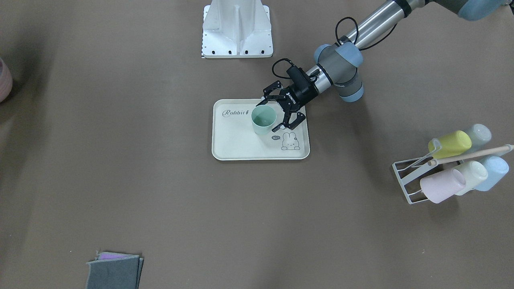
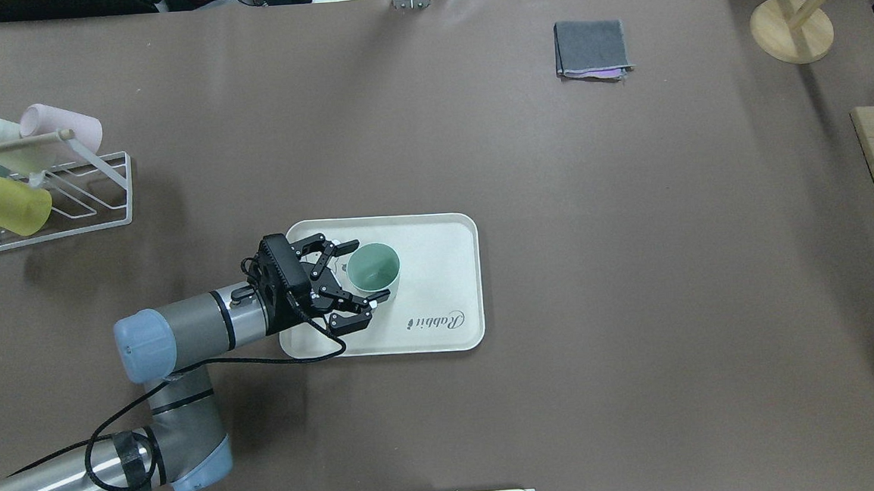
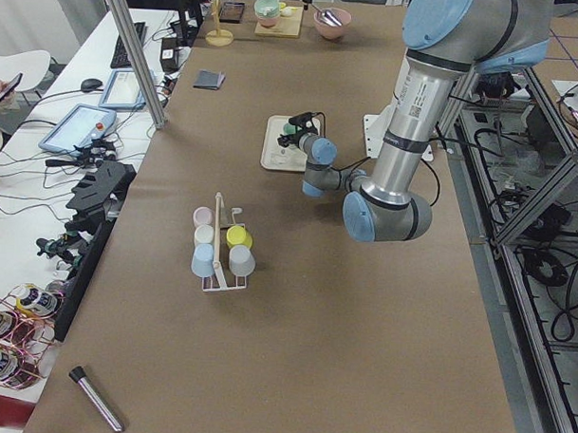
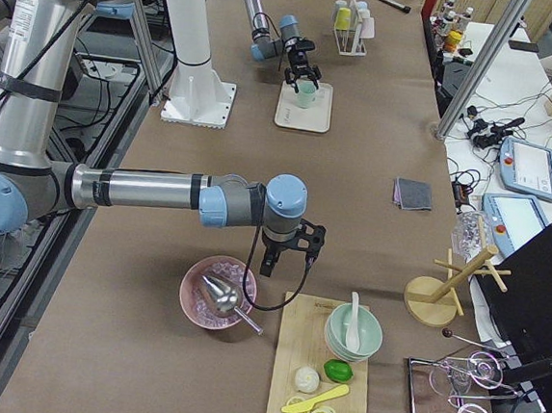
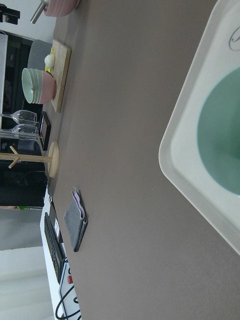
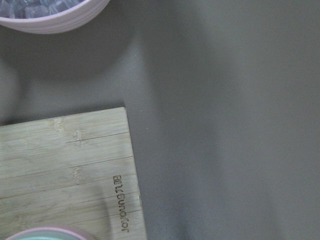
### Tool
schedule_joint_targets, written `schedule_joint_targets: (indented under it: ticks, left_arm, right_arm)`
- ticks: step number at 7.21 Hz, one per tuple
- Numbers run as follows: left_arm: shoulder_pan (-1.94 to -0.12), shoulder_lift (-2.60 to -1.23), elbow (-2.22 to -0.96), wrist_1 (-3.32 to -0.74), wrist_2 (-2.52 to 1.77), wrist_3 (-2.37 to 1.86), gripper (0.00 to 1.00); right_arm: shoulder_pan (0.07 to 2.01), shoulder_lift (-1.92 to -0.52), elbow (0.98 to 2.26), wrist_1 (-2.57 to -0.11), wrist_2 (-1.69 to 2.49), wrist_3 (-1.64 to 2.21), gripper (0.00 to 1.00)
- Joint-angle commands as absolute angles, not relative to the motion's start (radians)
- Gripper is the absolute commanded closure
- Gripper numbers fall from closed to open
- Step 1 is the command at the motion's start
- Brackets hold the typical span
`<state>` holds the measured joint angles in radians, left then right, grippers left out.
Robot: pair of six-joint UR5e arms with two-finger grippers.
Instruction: Pick up and place green cup on tray
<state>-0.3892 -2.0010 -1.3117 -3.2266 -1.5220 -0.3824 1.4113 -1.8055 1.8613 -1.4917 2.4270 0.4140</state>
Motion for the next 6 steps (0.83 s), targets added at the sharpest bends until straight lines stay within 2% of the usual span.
schedule_joint_targets:
  ticks: [1, 2, 4, 6]
  left_arm:
    - [-0.384, -1.953, -1.385, -3.224, -1.522, -0.357, 0.02]
    - [-0.379, -1.922, -1.431, -3.224, -1.520, -0.357, 0.02]
    - [-0.380, -1.821, -1.599, -3.221, -1.503, -0.354, 0.02]
    - [-0.415, -1.758, -1.765, -3.103, -1.480, -0.356, 0.02]
  right_arm:
    - [1.411, -1.805, 1.861, -1.491, 2.427, 0.416, 0.00]
    - [1.411, -1.805, 1.861, -1.491, 2.427, 0.416, 0.00]
    - [1.411, -1.805, 1.861, -1.491, 2.427, 0.416, 0.00]
    - [1.411, -1.805, 1.861, -1.491, 2.427, 0.416, 0.00]
